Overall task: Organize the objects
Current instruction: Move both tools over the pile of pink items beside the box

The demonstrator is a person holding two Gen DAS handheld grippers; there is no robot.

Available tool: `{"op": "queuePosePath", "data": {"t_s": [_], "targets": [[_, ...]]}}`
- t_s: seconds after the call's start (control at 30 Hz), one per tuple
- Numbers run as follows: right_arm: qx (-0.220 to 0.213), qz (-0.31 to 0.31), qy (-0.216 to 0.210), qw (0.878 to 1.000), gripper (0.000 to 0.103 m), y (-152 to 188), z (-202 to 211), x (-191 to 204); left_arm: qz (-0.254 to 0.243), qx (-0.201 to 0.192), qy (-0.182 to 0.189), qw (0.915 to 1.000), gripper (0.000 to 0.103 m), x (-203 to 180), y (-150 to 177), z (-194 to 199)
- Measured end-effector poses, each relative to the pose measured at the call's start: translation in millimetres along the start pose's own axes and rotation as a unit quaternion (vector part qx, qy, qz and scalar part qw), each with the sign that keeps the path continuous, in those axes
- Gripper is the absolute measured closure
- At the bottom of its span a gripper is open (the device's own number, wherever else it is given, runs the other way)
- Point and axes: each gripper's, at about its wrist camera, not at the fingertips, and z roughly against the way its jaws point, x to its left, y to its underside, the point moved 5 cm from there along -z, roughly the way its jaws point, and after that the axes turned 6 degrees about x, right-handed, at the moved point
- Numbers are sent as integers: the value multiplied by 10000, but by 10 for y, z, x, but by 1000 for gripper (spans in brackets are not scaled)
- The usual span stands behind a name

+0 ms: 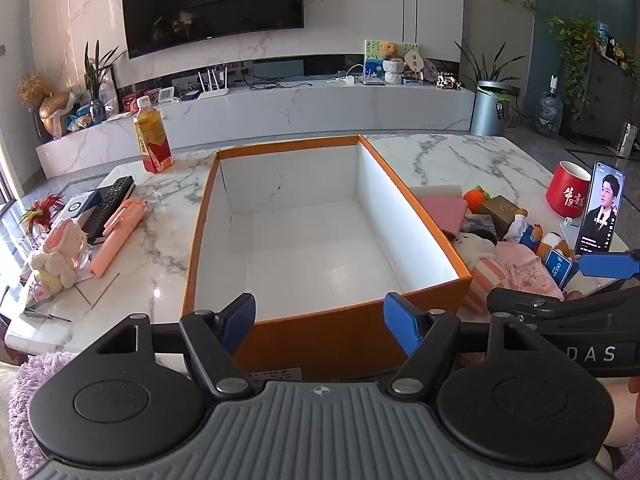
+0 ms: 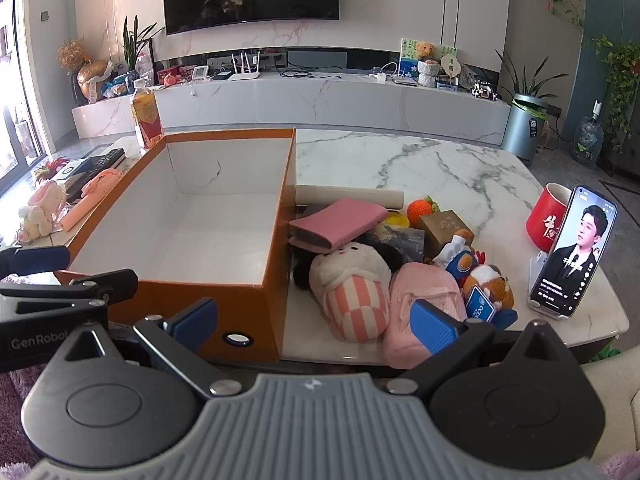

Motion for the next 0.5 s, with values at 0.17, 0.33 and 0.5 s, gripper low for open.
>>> {"op": "queuePosePath", "data": {"t_s": [0.17,0.33,0.5], "targets": [[17,-95,-27,10000,1,8,-23,-53,-59,56,62,9999,21,-29,8,-19],[53,-171,-46,9998,1,19,-43,-106,-143,115,132,9997,21,-74,9,-43],[139,-269,-40,9995,1,26,-79,-213,-296,112,298,9991,28,-139,-30,-48]]}}
